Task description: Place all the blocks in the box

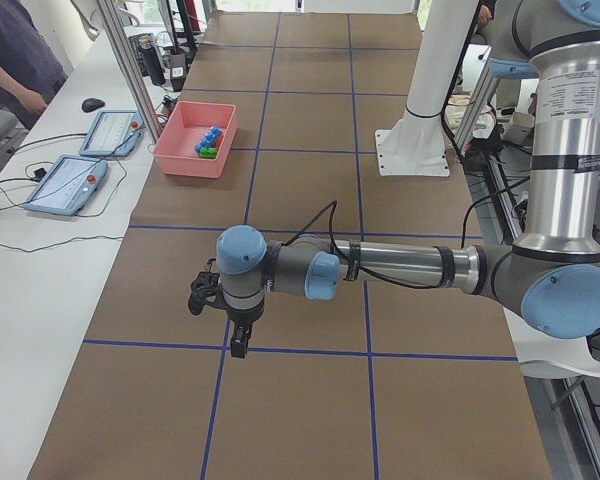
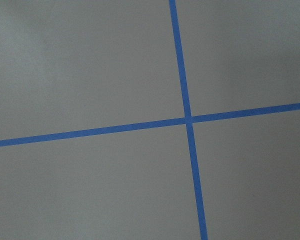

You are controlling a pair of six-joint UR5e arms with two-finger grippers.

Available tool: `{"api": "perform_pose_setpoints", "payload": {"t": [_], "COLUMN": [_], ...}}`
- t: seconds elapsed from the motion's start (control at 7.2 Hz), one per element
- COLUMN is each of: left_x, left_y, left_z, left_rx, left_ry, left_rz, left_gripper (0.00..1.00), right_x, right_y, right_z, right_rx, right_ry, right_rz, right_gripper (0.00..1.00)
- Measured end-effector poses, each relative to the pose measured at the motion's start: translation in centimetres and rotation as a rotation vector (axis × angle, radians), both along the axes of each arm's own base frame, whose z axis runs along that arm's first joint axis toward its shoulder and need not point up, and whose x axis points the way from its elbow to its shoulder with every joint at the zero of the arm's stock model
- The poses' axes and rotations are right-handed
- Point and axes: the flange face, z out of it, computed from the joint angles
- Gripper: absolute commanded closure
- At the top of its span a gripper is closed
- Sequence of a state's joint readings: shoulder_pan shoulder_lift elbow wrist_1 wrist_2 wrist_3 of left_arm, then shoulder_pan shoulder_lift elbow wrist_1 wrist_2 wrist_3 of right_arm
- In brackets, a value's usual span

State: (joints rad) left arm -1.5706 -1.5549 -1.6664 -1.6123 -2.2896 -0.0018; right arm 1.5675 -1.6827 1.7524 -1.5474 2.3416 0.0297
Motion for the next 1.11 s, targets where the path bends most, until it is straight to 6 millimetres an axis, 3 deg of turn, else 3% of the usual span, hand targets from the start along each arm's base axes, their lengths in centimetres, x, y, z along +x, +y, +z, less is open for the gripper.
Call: {"api": "perform_pose_setpoints", "payload": {"t": [0.28,1.11], "left_x": [-0.1,0.3], "left_y": [0.7,0.9], "left_z": [-2.0,-2.2], "left_rx": [-0.024,-0.035], "left_ry": [0.005,0.047], "left_rz": [-0.008,-0.005], "left_gripper": [0.00,0.00], "right_x": [0.4,0.4], "right_y": [0.2,1.2], "right_z": [0.7,2.0], "right_rx": [-0.008,-0.070], "right_ry": [0.057,0.049], "right_rz": [0.005,0.002], "right_gripper": [0.00,0.00]}}
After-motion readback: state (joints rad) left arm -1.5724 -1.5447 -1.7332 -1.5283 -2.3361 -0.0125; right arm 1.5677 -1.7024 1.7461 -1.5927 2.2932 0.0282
